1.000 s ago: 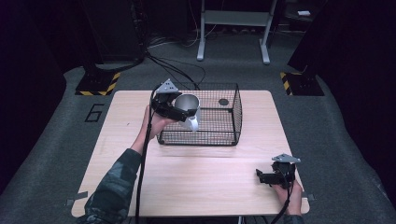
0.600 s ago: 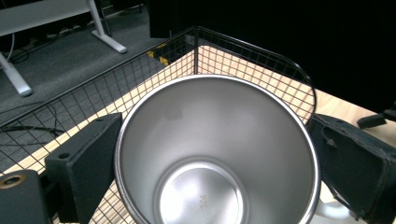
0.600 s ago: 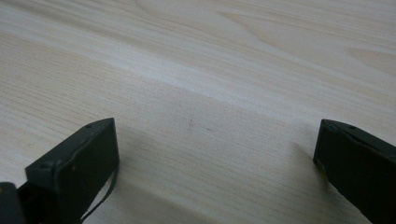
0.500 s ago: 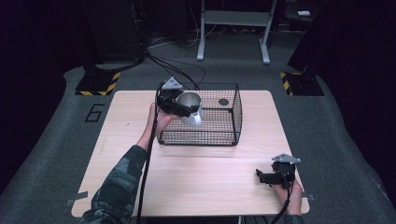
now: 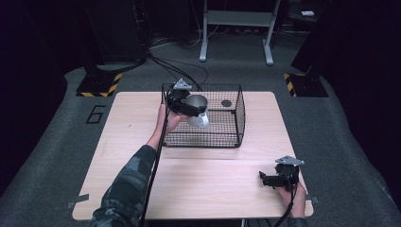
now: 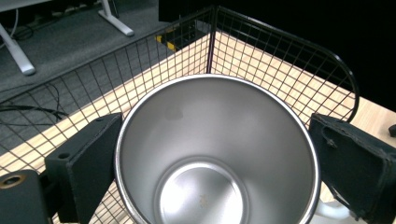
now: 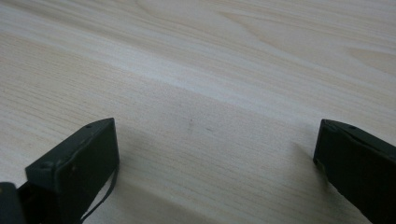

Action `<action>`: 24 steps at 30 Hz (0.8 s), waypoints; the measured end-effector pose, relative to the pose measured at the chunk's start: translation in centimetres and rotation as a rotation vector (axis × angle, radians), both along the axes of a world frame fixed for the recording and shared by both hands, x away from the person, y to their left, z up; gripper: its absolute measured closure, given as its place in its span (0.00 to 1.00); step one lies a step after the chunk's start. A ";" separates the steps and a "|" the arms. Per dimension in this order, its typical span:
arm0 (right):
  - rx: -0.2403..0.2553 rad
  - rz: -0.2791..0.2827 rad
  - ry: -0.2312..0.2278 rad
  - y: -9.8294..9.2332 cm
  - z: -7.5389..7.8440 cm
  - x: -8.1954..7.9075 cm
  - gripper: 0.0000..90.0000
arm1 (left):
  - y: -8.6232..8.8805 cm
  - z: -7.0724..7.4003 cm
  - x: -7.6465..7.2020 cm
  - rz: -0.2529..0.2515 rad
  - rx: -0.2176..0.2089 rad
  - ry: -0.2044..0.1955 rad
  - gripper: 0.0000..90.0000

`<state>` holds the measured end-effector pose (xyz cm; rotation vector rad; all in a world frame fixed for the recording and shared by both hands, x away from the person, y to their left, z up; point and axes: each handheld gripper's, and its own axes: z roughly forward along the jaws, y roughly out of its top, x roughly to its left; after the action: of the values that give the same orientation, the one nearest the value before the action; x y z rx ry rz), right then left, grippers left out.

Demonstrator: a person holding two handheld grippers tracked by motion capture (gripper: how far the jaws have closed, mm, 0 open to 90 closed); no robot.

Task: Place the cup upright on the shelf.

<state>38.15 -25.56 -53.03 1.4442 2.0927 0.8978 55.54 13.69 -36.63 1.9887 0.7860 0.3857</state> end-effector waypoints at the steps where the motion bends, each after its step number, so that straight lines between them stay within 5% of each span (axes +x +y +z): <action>1: 0.001 0.000 -0.002 0.0 0.0 0.0 0.00 | -0.1 -0.1 0.1 0.002 0.006 0.002 0.07; 24: 0.001 -0.001 -0.003 0.0 0.0 0.0 0.00 | -1.6 -2.5 1.7 0.021 0.054 0.062 0.07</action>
<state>38.15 -25.55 -53.05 1.4433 2.0900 0.9005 57.29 12.11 -39.13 2.0525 0.8442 0.3619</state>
